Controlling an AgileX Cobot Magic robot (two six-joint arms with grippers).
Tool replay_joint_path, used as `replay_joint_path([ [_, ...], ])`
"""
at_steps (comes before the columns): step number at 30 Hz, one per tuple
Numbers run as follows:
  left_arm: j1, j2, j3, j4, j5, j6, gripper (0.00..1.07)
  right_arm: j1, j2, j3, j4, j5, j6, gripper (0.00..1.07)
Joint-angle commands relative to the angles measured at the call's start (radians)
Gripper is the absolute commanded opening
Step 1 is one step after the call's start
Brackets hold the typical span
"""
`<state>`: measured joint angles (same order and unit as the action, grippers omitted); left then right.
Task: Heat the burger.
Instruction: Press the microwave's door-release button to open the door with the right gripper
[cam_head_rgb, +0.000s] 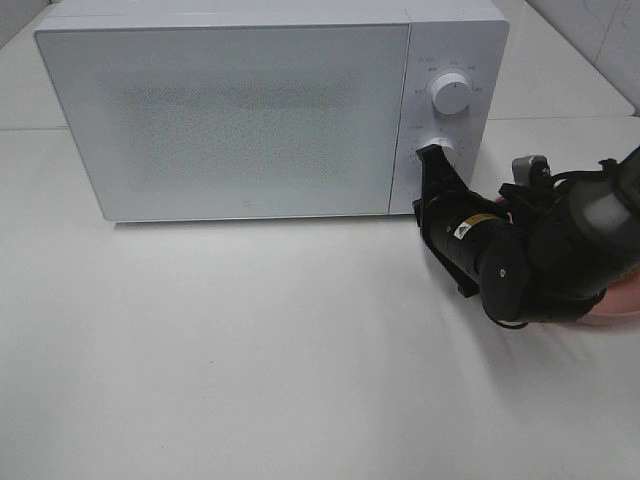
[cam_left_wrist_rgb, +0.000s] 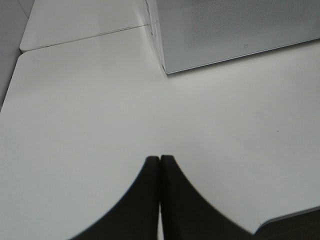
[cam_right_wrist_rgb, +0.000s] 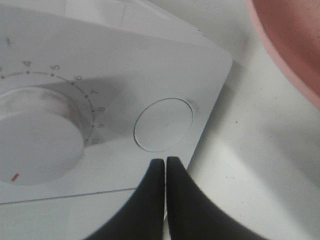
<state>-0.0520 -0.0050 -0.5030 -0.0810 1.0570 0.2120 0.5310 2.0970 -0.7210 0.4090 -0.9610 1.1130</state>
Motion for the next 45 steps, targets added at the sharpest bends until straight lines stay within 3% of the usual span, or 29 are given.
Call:
replay_joint_path([
  [1, 0.001, -0.021, 0.004, -0.004, -0.014, -0.001, 0.0, 0.004, 0.011, -0.011, 0.001, -0.06, -0.001, 0.0],
  [21, 0.001, -0.021, 0.004, -0.004, -0.014, -0.001, 0.0, -0.007, 0.056, -0.126, 0.098, -0.056, -0.049, 0.0],
  [36, 0.001, -0.021, 0.004, -0.004, -0.014, -0.001, 0.0, -0.007, 0.059, -0.218, 0.091, -0.059, -0.05, 0.0],
  [45, 0.001, -0.021, 0.004, -0.004, -0.014, -0.001, 0.0, -0.055, 0.059, -0.252, 0.053, -0.059, -0.042, 0.0],
])
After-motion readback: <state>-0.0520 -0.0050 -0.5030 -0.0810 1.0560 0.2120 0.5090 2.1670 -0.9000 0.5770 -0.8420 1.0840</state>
